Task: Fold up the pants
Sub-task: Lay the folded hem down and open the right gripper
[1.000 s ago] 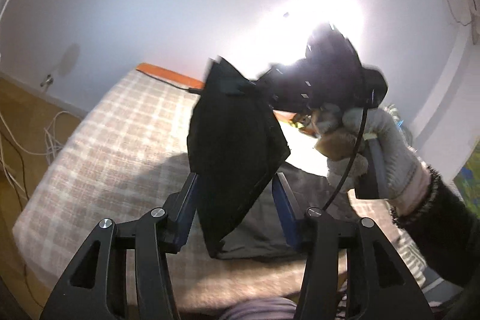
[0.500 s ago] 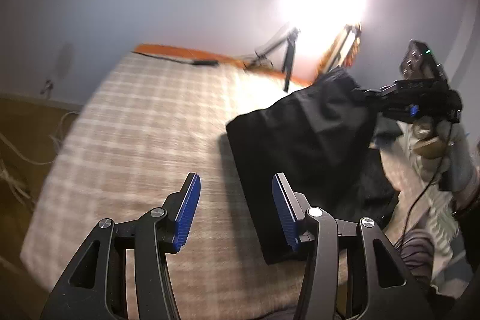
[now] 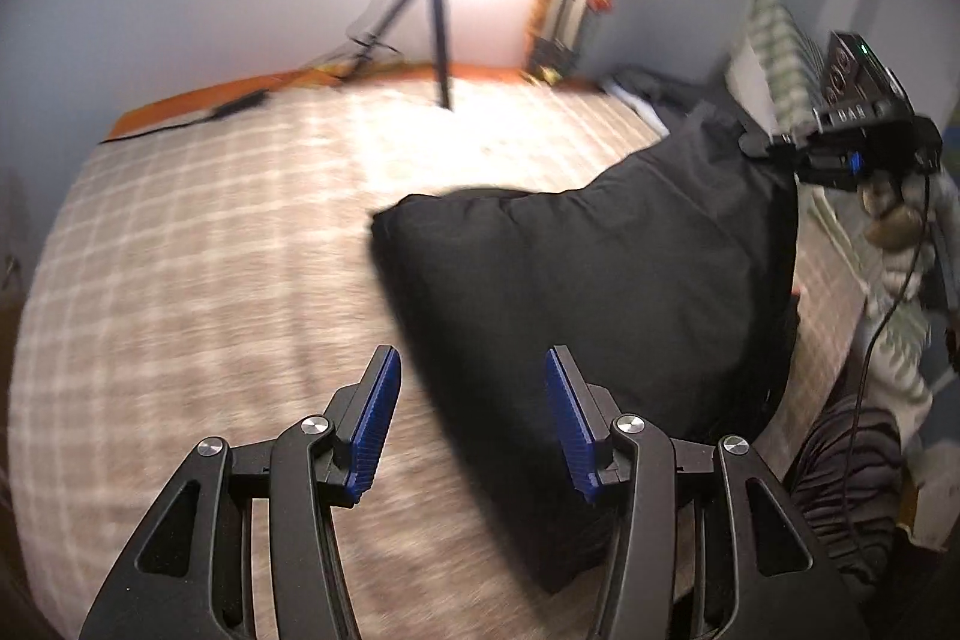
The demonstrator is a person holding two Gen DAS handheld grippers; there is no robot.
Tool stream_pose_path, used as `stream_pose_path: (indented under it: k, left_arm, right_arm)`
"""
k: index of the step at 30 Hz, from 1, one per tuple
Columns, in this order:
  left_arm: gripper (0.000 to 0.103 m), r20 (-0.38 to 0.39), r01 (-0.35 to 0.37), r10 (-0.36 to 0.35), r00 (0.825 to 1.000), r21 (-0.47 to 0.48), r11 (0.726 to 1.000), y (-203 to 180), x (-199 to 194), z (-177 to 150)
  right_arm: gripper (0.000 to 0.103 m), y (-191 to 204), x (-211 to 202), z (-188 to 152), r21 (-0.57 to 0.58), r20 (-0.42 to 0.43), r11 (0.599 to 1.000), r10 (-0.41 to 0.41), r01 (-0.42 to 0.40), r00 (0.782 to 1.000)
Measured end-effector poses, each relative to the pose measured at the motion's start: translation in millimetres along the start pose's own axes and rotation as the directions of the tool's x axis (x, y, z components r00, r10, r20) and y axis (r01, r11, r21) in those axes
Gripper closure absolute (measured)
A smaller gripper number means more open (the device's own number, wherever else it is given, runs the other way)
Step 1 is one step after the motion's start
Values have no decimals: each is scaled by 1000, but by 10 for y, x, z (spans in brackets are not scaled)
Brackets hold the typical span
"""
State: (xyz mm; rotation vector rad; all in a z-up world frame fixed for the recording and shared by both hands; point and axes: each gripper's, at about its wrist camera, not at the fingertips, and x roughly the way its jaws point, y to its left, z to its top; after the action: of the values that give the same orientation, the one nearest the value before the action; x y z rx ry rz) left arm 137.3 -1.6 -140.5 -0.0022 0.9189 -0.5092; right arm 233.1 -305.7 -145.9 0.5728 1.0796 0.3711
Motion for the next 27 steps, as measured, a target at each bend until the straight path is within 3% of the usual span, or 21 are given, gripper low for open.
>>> stream_pose_path:
  k: [5, 8, 10, 13, 18, 20, 23, 25, 27]
  left_arm:
    - [55, -101, -16, 21, 995, 53, 998, -169, 386, -15]
    - [55, -137, -51, 66, 988, 106, 993, -249, 519, -66]
    - [55, -159, -63, 81, 984, 118, 991, -266, 587, -86]
    - [55, -153, -74, 90, 984, 105, 992, -237, 591, -74]
    - [55, -154, -83, 95, 983, 86, 993, -197, 637, -66]
    - [55, -154, -86, 98, 983, 84, 993, -200, 645, -55]
    - [55, -157, -88, 100, 983, 79, 993, -197, 671, -33]
    - [55, -157, -90, 102, 982, 78, 993, -199, 683, -30]
    - [55, -159, -92, 104, 982, 79, 993, -207, 709, -12]
  right_arm:
    - [102, -411, 199, 48, 38, -34, 998, -43, 44, 998]
    - [101, -593, 284, 58, 53, -52, 998, -14, 16, 999]
    - [93, -705, 305, 70, 62, -50, 998, 31, -28, 998]
    - [65, -854, 288, 32, 57, -52, 995, 85, -82, 995]
    - [58, -956, 213, -148, 17, -92, 981, 194, -193, 977]
    - [48, -950, 171, -240, -14, -111, 974, 224, -227, 968]
    - [42, -894, 124, -388, -76, -145, 960, 258, -271, 955]
    - [41, -883, 63, -457, -93, -139, 948, 291, -305, 947]
    - [34, -884, -16, -504, -100, -125, 931, 337, -350, 933]
